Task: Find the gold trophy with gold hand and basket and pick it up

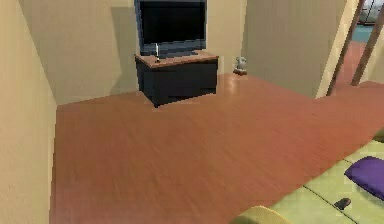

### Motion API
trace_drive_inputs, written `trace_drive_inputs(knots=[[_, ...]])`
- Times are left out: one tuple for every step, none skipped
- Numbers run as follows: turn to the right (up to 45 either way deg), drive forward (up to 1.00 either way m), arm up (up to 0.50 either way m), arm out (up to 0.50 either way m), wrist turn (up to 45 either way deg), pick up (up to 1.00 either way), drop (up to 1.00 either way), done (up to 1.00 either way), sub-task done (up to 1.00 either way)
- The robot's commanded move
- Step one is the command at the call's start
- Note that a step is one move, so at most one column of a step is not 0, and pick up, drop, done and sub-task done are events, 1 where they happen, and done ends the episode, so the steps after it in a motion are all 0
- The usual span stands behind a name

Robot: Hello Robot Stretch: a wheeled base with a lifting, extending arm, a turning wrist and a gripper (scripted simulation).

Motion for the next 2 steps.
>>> trace_drive_inputs(knots=[[-9.0,0.00,0.00,0.00,0.0,0.00,0.00,0.00,0.00],[0.0,0.90,0.00,0.00,0.0,0.00,0.00,0.00,0.00]])
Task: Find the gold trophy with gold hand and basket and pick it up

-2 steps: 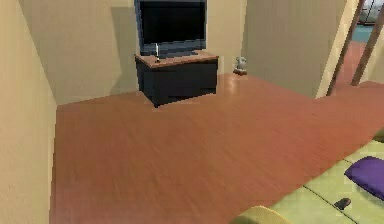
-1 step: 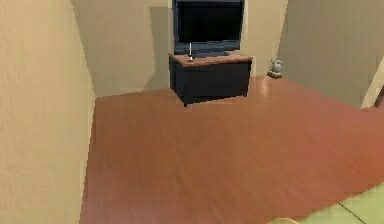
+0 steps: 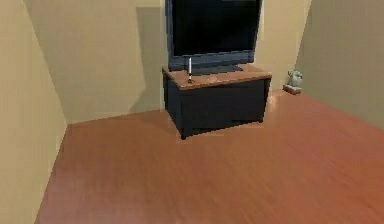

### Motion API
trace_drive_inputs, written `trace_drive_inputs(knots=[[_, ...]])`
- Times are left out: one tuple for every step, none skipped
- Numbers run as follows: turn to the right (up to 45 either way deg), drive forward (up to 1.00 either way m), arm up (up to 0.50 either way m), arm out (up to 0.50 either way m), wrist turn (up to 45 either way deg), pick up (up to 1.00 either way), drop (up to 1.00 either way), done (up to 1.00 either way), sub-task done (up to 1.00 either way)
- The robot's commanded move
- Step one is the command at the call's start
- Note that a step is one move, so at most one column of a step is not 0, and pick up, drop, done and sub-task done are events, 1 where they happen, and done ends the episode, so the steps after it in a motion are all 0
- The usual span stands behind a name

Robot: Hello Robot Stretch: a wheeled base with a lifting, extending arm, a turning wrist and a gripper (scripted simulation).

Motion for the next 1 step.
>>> trace_drive_inputs(knots=[[33.0,0.00,0.00,0.00,0.0,0.00,0.00,0.00,0.00]])
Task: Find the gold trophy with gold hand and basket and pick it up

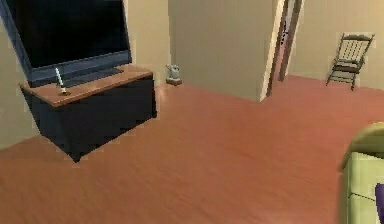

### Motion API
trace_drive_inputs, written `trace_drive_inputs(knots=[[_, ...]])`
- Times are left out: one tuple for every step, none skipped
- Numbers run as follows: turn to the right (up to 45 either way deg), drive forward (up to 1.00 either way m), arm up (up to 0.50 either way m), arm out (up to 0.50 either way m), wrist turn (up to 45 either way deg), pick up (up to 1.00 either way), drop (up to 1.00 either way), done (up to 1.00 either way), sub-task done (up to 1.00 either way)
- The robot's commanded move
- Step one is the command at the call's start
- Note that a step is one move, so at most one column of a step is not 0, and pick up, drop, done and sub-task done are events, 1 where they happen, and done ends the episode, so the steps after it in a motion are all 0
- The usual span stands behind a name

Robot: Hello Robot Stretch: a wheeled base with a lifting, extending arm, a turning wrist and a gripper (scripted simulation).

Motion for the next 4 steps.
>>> trace_drive_inputs(knots=[[0.0,1.00,0.00,0.00,0.0,0.00,0.00,0.00,0.00],[0.0,1.00,0.00,0.00,0.0,0.00,0.00,0.00,0.00],[0.0,1.00,0.00,0.00,0.0,0.00,0.00,0.00,0.00],[-6.0,0.00,0.00,0.00,0.0,0.00,0.00,0.00,0.00]])
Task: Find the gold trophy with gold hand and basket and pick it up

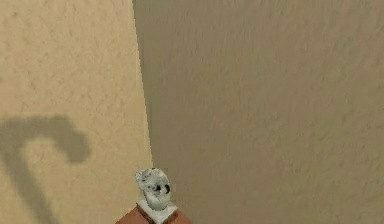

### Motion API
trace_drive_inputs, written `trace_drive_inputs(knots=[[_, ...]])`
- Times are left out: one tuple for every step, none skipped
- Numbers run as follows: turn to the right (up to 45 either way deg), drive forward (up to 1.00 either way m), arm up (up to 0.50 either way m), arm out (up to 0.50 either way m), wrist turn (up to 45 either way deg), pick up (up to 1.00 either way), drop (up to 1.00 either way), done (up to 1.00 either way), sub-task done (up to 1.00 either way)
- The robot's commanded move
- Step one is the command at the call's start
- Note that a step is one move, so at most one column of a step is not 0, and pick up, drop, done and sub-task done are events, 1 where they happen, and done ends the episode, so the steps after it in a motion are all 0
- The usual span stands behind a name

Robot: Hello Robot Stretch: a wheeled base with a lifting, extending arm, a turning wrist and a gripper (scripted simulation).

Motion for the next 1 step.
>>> trace_drive_inputs(knots=[[0.0,0.10,0.00,0.00,0.0,0.00,0.00,0.00,0.00]])
